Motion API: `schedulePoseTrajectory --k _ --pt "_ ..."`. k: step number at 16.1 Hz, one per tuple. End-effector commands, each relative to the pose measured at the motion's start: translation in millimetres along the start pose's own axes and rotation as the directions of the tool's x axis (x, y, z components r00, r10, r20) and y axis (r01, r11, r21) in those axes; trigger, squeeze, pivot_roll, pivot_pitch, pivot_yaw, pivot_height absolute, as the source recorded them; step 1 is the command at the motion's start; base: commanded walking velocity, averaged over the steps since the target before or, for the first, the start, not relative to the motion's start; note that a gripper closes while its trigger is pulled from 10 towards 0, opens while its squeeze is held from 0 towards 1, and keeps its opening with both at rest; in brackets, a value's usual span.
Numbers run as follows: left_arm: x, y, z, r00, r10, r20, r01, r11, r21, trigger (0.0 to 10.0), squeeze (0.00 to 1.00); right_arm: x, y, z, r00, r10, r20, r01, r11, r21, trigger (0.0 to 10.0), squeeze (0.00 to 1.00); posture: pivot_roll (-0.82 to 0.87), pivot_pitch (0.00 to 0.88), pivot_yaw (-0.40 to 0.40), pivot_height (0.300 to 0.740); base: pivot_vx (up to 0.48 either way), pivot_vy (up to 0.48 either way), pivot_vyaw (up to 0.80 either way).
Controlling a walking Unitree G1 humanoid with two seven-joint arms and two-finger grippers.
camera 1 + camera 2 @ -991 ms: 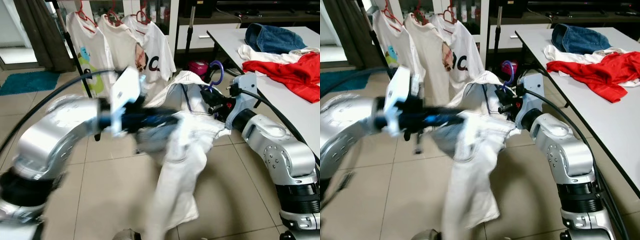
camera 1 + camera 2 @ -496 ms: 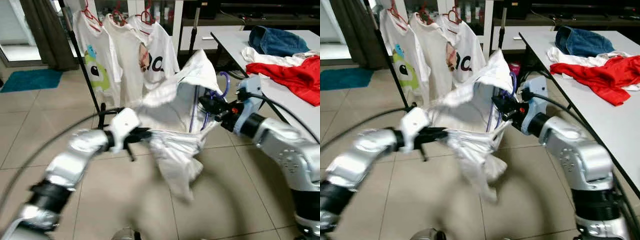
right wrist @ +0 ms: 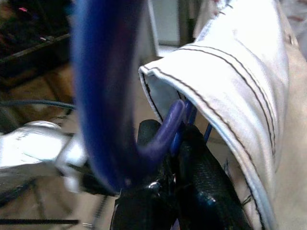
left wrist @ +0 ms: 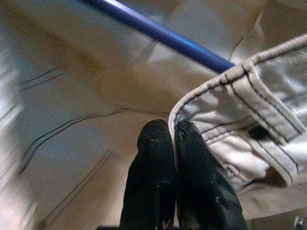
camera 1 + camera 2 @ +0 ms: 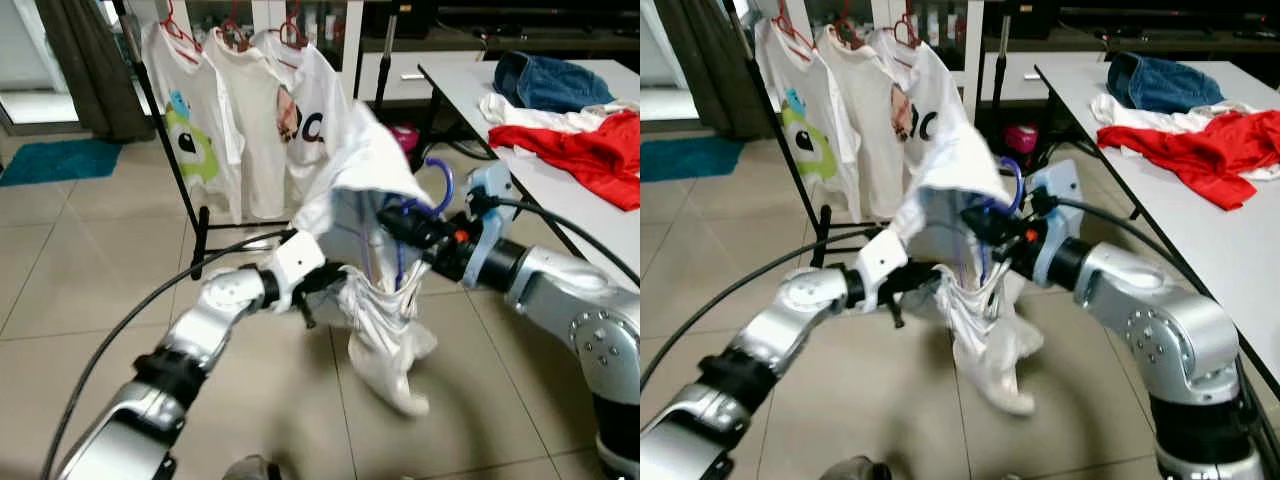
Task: Hang hanger
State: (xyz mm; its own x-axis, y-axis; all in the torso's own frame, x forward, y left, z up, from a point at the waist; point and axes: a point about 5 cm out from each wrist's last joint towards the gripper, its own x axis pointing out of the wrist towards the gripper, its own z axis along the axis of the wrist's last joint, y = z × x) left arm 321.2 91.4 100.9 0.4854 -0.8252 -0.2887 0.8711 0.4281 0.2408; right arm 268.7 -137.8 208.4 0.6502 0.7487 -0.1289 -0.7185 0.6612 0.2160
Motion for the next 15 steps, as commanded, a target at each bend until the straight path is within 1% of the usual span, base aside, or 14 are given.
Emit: schedulePoseTrajectory --k 1,3,5,6,7,8,9,10,11,13,14,15 --pt "-2.8 8.7 3 0.999 0.037 0.007 -0.037 0.999 0.019 0.0 0.00 -2.9 11.2 9 0.997 0.063 0.040 -0.063 0.998 -0.003 0.0 0.00 -0.11 0.000 0.012 0.740 0.000 0.000 0.00" --pt "2.9 5.6 3 0.999 0.020 0.039 -0.021 1.000 0.014 0.0 0.00 -1.5 20.0 9 0.993 0.104 0.053 -0.106 0.994 0.039 0.0 0.00 -0.11 0.000 0.012 0.740 0.000 0.000 0.00" --pt "6.8 2.8 2 0.999 0.003 0.052 -0.003 1.000 0.003 0.0 0.00 -0.8 24.5 8 0.992 0.121 0.033 -0.123 0.992 0.041 0.0 0.00 -0.12 0.000 0.013 0.740 0.000 0.000 0.00" --pt "7.2 2.4 1 0.999 0.000 0.050 0.000 1.000 -0.003 0.0 0.00 -0.5 23.7 7 0.993 0.111 0.026 -0.112 0.993 0.037 0.0 0.00 -0.12 0.000 0.013 0.740 0.000 0.000 0.00" --pt "5.6 2.2 -2 0.999 -0.004 0.043 0.004 1.000 -0.002 4.9 0.00 -0.4 19.3 7 0.997 0.072 0.025 -0.073 0.996 0.049 0.0 0.00 -0.12 0.000 0.013 0.740 0.000 0.000 0.00" --pt "4.9 2.3 -3 0.999 -0.001 0.048 0.002 1.000 -0.016 10.0 0.00 -0.5 16.8 8 0.998 0.051 0.024 -0.052 0.997 0.050 0.0 0.00 -0.12 0.000 0.013 0.740 0.000 0.000 0.00" --pt "-0.5 -1.5 0 0.995 -0.038 0.095 0.044 0.997 -0.062 10.0 0.00 -1.0 9.2 8 1.000 -0.002 0.021 0.001 0.999 0.051 0.0 0.00 -0.11 0.000 0.011 0.740 0.000 0.000 0.00" --pt "-7.3 -5.9 4 0.986 -0.072 0.149 0.085 0.993 -0.082 10.0 1.00 -1.8 3.2 7 0.999 -0.046 0.014 0.045 0.998 0.046 0.0 0.00 -0.10 0.000 0.009 0.740 0.000 0.000 0.00" --pt "-9.9 -7.4 6 0.983 -0.080 0.167 0.095 0.992 -0.084 10.0 1.00 -2.1 1.5 6 0.998 -0.060 0.010 0.059 0.997 0.042 0.0 0.00 -0.10 0.000 0.009 0.740 0.000 0.000 0.00" --pt "-24.6 -18.1 16 0.962 -0.124 0.244 0.154 0.982 -0.108 10.0 1.00 -1.3 -7.0 3 0.993 -0.122 -0.002 0.122 0.992 0.037 0.0 0.00 -0.09 0.000 0.002 0.740 0.000 0.000 0.00" --pt "-34.8 -27.3 24 0.946 -0.161 0.282 0.201 0.972 -0.118 10.0 1.00 0.5 -13.7 -2 0.985 -0.169 -0.023 0.169 0.985 0.026 0.0 0.00 -0.08 0.000 -0.004 0.740 0.000 0.000 0.00" --pt "-40.1 -31.4 27 0.941 -0.180 0.286 0.220 0.969 -0.112 10.0 1.00 1.6 -17.0 -6 0.980 -0.195 -0.040 0.196 0.981 0.013 0.0 0.00 -0.08 0.000 -0.005 0.740 0.000 0.000 0.00"
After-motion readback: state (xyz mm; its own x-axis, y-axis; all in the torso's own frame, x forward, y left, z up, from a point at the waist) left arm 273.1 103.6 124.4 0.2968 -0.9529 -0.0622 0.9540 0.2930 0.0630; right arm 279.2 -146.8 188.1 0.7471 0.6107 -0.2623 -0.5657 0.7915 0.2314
